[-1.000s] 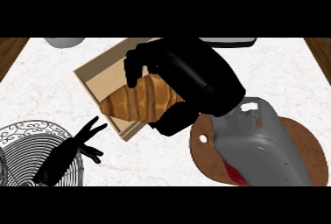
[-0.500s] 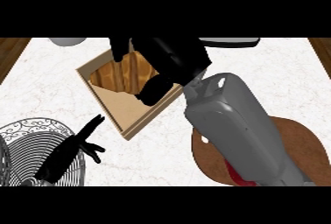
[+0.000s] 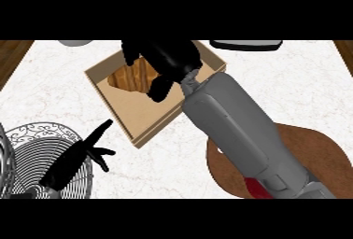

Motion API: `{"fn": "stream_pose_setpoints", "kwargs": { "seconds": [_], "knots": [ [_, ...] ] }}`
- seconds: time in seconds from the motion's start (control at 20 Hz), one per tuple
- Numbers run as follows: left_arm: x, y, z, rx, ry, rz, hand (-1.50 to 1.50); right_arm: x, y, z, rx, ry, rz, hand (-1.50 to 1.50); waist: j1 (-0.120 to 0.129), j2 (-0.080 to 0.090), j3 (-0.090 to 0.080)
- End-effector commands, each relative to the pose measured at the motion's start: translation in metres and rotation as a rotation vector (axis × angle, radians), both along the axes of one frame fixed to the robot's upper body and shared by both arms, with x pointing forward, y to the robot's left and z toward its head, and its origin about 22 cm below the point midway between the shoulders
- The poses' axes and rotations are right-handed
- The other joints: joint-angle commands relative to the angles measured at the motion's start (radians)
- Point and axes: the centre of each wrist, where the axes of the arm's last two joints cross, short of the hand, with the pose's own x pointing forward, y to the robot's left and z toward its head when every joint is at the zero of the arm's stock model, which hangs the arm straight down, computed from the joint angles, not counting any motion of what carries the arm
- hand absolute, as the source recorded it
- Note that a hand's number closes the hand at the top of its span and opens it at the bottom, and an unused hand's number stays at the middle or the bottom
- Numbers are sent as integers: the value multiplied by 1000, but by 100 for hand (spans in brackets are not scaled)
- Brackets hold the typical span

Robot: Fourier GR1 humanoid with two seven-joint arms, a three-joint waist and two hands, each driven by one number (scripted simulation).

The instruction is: Pick the croissant from the cutting board and place it in the cardboard box

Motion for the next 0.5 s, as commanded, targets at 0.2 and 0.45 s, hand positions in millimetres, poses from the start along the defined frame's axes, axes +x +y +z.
{"fn": "stream_pose_setpoints", "kwargs": {
  "seconds": [0.2, 0.45],
  "knots": [
    [32, -56, 42, -167, -279, -87, 0, 32, -14, -51, 30, 258, -99, -150, 33, 5, 1],
    [39, -55, 46, -158, -289, -73, 0, 39, -21, -58, 151, 296, -48, -150, 21, 1, 3]
  ]
}}
